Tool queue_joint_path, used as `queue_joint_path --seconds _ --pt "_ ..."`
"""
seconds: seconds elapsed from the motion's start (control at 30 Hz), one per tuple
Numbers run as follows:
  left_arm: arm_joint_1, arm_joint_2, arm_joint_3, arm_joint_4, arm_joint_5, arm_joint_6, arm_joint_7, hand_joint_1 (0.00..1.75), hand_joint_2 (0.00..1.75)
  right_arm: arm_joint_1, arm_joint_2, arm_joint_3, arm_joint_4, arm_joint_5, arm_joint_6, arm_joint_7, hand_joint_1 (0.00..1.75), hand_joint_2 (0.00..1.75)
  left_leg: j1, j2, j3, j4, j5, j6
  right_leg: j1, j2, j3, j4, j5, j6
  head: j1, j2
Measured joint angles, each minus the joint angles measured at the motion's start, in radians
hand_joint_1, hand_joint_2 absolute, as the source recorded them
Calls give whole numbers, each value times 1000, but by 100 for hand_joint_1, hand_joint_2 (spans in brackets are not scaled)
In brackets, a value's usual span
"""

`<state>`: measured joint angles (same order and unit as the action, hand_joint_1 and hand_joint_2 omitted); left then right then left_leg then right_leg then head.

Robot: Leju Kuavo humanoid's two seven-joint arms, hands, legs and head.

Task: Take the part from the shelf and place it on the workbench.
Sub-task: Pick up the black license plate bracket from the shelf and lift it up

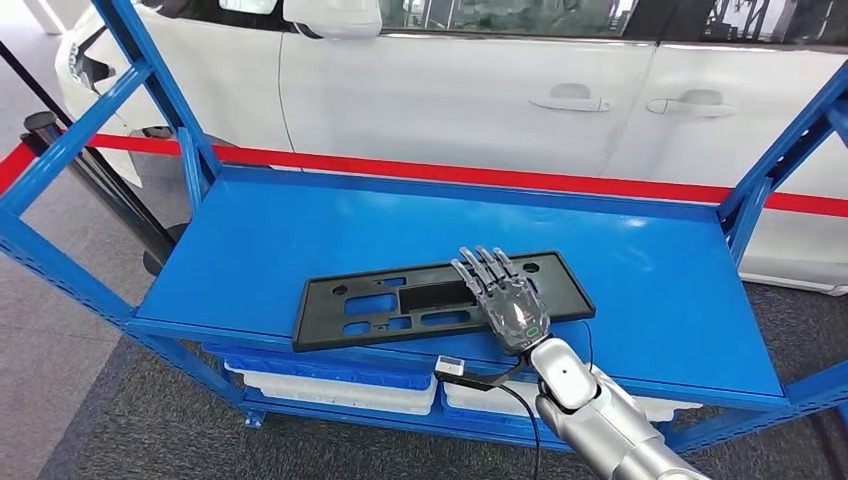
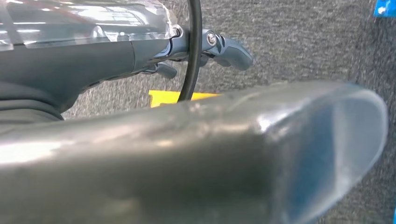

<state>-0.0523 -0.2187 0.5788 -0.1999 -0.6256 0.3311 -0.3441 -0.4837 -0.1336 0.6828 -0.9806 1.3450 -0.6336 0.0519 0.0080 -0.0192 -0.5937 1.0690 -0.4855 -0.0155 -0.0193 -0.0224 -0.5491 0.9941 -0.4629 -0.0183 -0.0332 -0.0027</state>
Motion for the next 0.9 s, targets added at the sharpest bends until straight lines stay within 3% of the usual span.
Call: queue_joint_path --seconds 0.1,0.13,0.17,0.27,0.3,0.4,0.43,0.5,0.6,0.63,0.67,0.7,0.77,0.8,0.83,0.9 --pt "2 0 0 0 0 0 0 0 0 0 0 0 4 0 0 0 0 175 2 2 -81 182 -94 -11 2 -5 -2 0 1 -6 0 0" --pt "3 0 0 0 0 0 0 0 0 0 0 0 6 0 0 0 0 175 2 3 -95 215 -101 -13 2 -5 -2 0 1 -6 0 0" --pt "4 1 0 0 0 0 0 0 0 -1 0 0 7 0 0 0 0 175 2 3 -92 212 -88 -14 3 -5 -2 0 1 -6 0 0" --pt "5 2 0 0 0 0 0 0 0 -2 0 0 10 1 0 0 0 175 2 1 -1 29 4 -5 5 -2 2 4 -2 -1 0 0" --pt "4 3 0 0 0 0 0 0 0 -3 0 0 10 1 0 0 9 175 1 0 24 -23 22 1 7 0 3 6 -3 3 0 0" --pt "5 4 0 0 0 0 0 0 0 -4 0 -1 14 1 8 1 139 175 -4 -1 37 -61 31 21 10 4 3 6 -3 19 0 0" --pt "5 4 0 0 -1 0 0 0 0 -4 0 -2 16 2 15 1 174 175 -3 0 38 -64 34 28 8 4 3 7 -5 25 0 0" --pt "3 3 0 0 -2 -2 -1 0 0 -4 1 -8 26 4 32 2 175 175 1 1 40 -71 43 42 6 6 -13 44 -32 33 0 0" --pt "1 4 0 0 -3 -5 -4 0 0 -3 10 -16 52 11 51 7 175 175 2 2 36 -72 49 51 2 10 -97 224 -124 41 0 0" --pt "2 4 1 0 -3 -6 -5 0 0 -2 13 -18 62 12 54 8 175 175 1 3 35 -72 49 51 1 11 -122 275 -138 42 0 0" --pt "3 4 1 0 -3 -6 -6 0 0 -2 16 -20 70 12 56 8 175 175 1 2 35 -72 48 51 1 11 -129 288 -129 42 0 0" --pt "3 5 1 0 -3 -6 -6 0 0 -2 18 -22 78 12 58 8 175 175 0 1 36 -72 48 51 1 11 -119 263 -103 40 0 0" --pt "3 5 2 0 -3 -6 -6 0 0 -4 20 -25 88 12 60 6 175 175 0 0 40 -71 46 48 3 8 -58 132 -31 29 0 0" --pt "2 4 2 0 -3 -6 -6 0 0 -5 23 -26 91 12 60 5 175 175 -2 0 40 -70 45 45 6 4 -29 69 -10 23 0 0" --pt "2 4 3 0 -3 -6 -6 0 0 -6 28 -27 93 11 60 4 175 175 -4 0 38 -69 44 40 9 1 -11 27 0 18 0 0" --pt "1 4 5 0 -1 -6 -7 0 0 -8 42 -31 99 10 60 4 175 175 -5 2 36 -69 43 28 15 1 -3 2 -2 12 0 0"
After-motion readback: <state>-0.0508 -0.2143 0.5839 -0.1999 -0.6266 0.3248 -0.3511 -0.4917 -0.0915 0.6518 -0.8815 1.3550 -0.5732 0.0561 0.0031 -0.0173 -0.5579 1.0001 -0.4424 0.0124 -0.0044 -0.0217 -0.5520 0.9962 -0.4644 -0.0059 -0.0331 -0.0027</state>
